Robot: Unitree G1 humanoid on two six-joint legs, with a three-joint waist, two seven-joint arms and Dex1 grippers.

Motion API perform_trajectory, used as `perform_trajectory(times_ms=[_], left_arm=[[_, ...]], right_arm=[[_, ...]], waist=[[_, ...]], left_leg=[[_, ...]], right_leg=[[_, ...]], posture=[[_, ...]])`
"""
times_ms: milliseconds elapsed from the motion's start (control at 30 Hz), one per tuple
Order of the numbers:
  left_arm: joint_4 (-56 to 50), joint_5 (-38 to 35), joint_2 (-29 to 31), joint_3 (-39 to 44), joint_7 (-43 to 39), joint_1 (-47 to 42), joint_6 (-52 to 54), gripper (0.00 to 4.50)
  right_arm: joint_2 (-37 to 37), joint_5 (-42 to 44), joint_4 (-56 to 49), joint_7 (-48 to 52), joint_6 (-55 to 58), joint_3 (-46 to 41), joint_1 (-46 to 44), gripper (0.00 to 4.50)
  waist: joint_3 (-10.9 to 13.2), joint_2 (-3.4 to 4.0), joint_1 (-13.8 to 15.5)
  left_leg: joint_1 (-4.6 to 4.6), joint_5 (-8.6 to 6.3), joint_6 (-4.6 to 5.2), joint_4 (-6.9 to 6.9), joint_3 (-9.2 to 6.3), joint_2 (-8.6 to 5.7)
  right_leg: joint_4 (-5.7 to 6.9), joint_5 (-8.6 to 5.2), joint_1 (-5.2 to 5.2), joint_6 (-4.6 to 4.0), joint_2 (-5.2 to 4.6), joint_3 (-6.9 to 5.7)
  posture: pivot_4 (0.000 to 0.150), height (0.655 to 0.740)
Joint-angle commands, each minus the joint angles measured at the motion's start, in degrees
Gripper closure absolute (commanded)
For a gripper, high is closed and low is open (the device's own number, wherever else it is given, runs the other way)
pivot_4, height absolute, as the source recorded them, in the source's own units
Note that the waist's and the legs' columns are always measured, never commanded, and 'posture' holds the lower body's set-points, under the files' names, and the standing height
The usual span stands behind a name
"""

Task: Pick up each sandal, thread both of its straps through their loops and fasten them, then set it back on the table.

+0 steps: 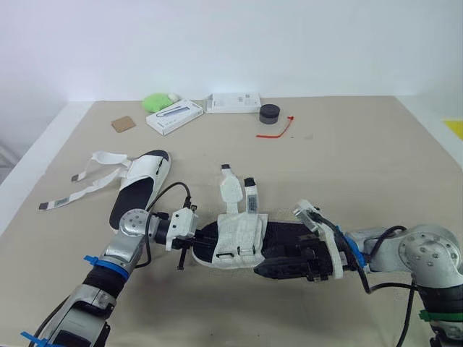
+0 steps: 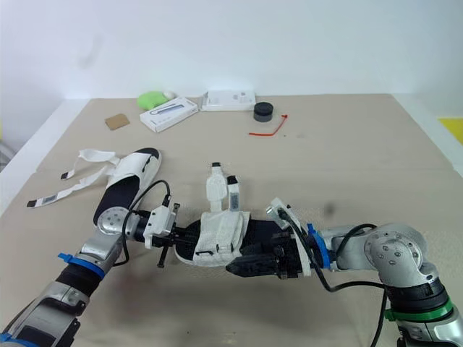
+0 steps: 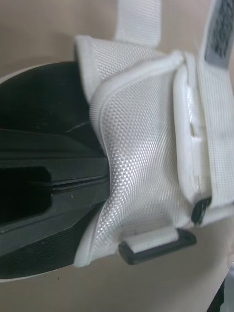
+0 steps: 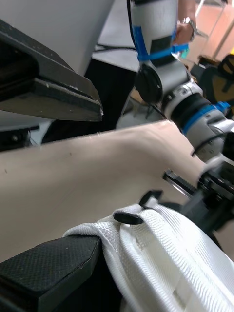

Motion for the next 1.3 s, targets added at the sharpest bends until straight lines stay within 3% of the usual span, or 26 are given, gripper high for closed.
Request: perform_trajectory(times_ms=[33,233,400,567,667,967,1133,1300], left_arm=[[4.12,7.55,2.37,-4.77,0.42,3.94,4.67,4.5],[0.89,8.97,4.73,-6.71,-1.8,6.23,2.53,4.5],[0.42,9.3,5.93,-7.47,-2.12,6.41,1.46,4.5],[-0.07,9.04,6.18,-7.67,-2.22,6.41,1.78,4.5],[-0.9,8.82,6.14,-7.77,-1.77,6.5,2.49,4.5],[-2.69,8.32,6.12,-7.29,0.52,8.64,4.09,4.5],[-3.67,8.38,5.71,-7.69,2.18,9.42,4.55,4.5],[-4.57,8.22,5.73,-7.83,3.0,9.77,5.14,4.5]], right_arm=[[1.15,-0.74,3.07,-1.71,0.12,-0.47,-3.06,0.72],[-4.34,-1.5,6.81,7.54,0.64,-4.28,-10.08,0.72],[-7.6,-9.2,12.61,15.4,0.01,0.43,-17.97,0.72],[2.14,-24.77,33.33,12.78,-0.61,11.79,-35.53,0.72],[6.79,-32.25,43.64,16.81,-3.18,17.38,-43.55,0.72],[14.66,-45.56,54.14,34.77,-10.55,30.68,-57.32,0.72],[16.86,-53.35,59.76,40.71,-17.66,32.87,-59.48,0.72],[15.1,-58.95,57.01,44.32,-22.67,33.65,-54.43,0.72]], waist=[[0.14,-0.1,-0.02],[0.6,-0.01,-0.03],[0.62,-0.05,-0.16],[0.72,0.14,-1.13],[0.83,0.46,-1.54],[0.85,0.64,-1.26],[0.79,0.58,-1.31],[0.79,0.58,-1.17]], left_leg=[[-0.02,0.0,0.0,0.0,0.0,0.01],[-0.31,0.17,-0.29,0.05,0.07,0.03],[-0.32,0.01,-0.07,0.04,0.12,0.23],[-0.14,-0.03,0.0,0.04,0.34,0.25],[-0.06,-0.02,-0.01,0.03,0.49,0.28],[-0.29,-0.06,0.03,0.15,0.45,0.22],[-0.16,-0.06,0.02,0.27,0.41,0.22],[-0.2,-0.07,0.0,0.32,0.41,0.2]], right_leg=[[0.01,0.01,-0.03,-0.01,0.01,0.0],[0.04,0.23,-0.11,0.06,0.04,0.12],[0.06,0.21,-0.11,-0.54,0.28,0.14],[0.15,0.18,-0.11,-0.51,0.28,0.34],[0.21,0.13,-0.13,-0.36,0.27,0.47],[0.4,0.27,-0.27,-0.73,0.2,0.38],[0.52,0.29,-0.21,-0.71,0.21,0.37],[0.52,0.29,-0.16,-0.71,0.18,0.36]], posture=[[0.15,0.74],[0.15,0.74],[0.15,0.74],[0.15,0.74],[0.15,0.74],[0.15,0.74],[0.15,0.74],[0.15,0.74]])
